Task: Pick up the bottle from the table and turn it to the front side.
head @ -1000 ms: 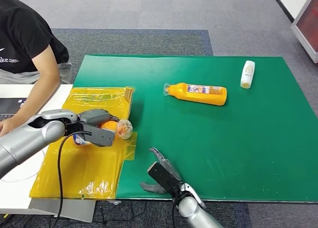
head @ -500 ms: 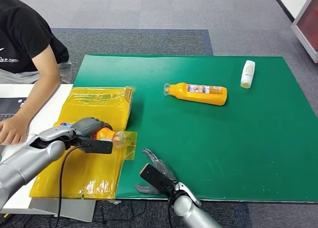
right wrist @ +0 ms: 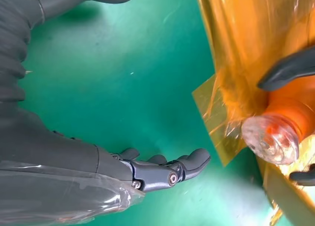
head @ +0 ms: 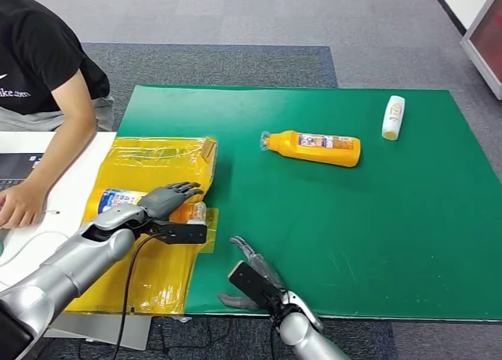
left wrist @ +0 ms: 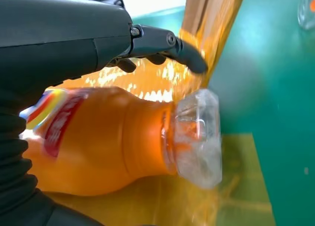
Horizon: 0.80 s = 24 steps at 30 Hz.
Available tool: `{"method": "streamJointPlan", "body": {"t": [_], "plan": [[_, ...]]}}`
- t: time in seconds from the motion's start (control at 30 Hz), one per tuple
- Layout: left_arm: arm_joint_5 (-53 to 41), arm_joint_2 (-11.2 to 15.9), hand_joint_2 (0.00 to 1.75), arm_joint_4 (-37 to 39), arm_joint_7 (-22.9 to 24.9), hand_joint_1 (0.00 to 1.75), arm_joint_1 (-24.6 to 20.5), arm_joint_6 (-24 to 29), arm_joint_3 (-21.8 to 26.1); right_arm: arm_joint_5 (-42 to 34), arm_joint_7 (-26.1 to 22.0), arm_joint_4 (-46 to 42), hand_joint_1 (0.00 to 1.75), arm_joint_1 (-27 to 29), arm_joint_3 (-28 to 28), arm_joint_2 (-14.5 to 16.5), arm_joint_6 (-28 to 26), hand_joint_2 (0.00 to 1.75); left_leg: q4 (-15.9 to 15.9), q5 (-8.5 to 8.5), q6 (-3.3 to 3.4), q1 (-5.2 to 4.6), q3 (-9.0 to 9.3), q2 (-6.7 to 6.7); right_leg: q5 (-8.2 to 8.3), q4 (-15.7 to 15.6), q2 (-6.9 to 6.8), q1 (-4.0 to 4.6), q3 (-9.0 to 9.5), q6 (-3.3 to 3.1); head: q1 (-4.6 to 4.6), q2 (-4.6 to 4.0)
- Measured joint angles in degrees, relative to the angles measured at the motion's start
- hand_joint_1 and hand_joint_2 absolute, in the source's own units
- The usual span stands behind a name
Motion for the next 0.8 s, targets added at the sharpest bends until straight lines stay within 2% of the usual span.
{"method": "streamJointPlan", "body": {"t": [0.33, 0.6, 0.8], "plan": [[-1.17, -3.00, 1.75, 0.16, 0.57, 0.00, 0.26, 2.31, 0.97, 0.50, -0.03, -2.09, 0.00, 1.54, -1.04, -0.68, 0.46, 1.75, 0.00, -0.01, 0.08, -0.04, 0.00, -0.03, -0.06, -0.01, -0.02, -0.05, 0.05, 0.14, 0.01, 0.00], [1.40, -5.39, 1.75, -1.33, -0.74, 0.00, 1.37, 3.71, 3.45, 0.82, 0.21, -3.04, 0.00, 2.25, -1.50, -0.72, 0.27, 1.75, 0.01, -0.01, 0.12, -0.14, -0.01, -0.08, -0.09, -0.01, -0.05, -0.12, 0.07, 0.25, 0.00, 0.00], [9.95, -7.37, 1.75, -9.32, -5.07, 0.00, 4.74, 10.43, 7.80, 0.53, 0.13, -3.60, 0.00, 3.04, -1.83, -0.72, -0.88, 1.75, 0.01, -0.05, 0.18, -0.21, -0.01, -0.08, -0.10, -0.01, -0.06, -0.22, 0.06, 0.29, 0.00, 0.00]]}}
